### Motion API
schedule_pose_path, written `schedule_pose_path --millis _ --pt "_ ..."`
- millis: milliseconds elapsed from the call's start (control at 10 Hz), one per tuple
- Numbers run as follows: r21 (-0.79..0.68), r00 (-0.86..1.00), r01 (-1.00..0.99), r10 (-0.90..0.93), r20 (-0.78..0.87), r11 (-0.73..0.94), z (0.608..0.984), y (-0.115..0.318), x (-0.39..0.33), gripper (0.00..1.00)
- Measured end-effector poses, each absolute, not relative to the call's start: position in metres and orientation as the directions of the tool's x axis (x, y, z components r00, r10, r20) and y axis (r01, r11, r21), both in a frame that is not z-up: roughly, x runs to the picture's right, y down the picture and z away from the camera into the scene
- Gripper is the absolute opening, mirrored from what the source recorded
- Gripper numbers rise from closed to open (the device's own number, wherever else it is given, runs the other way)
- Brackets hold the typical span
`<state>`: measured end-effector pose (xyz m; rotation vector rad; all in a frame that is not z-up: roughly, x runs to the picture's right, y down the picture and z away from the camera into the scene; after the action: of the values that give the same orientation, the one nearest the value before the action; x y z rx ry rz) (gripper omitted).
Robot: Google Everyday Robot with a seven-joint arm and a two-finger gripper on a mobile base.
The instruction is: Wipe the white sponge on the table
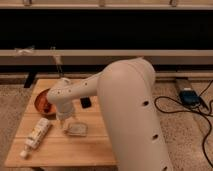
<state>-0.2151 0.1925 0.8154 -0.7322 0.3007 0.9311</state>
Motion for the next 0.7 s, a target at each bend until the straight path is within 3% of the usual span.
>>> schedule_pose_path --millis 500,700 --pt "-0.39 0.555 -0.832 0.585 -0.591 0.395 0.831 0.205 -0.2 0.62" --pt "-0.368 0.532 -0.847 0.594 -0.603 0.384 0.826 0.201 -0.19 0.49"
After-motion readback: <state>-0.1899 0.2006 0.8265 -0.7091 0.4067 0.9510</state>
